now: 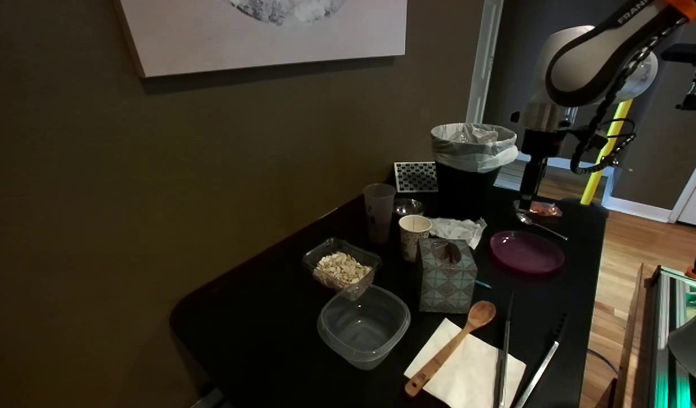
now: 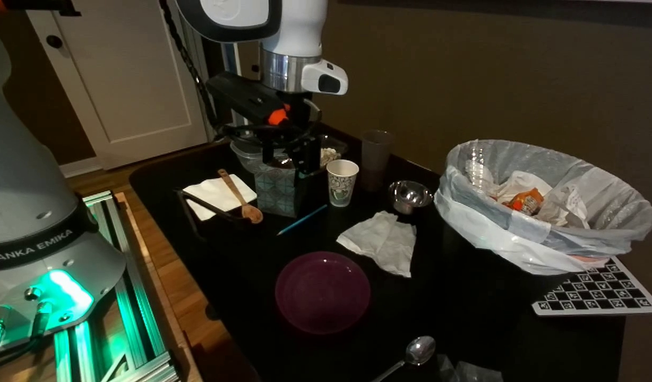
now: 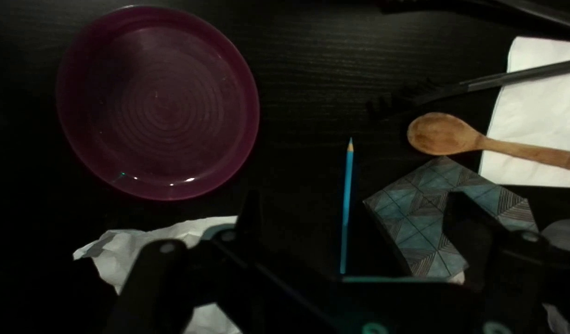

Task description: Put the pencil in the cup

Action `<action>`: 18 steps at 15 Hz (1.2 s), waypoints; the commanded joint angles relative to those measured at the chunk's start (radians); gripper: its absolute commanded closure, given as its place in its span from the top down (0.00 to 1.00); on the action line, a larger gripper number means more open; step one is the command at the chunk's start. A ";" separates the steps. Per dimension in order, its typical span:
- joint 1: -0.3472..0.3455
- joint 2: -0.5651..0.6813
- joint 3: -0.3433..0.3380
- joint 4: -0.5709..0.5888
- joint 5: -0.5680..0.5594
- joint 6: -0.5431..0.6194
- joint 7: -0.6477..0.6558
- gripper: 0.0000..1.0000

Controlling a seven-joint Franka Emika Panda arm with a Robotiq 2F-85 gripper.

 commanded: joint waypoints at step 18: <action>0.031 0.292 0.061 0.032 0.300 0.228 -0.281 1.00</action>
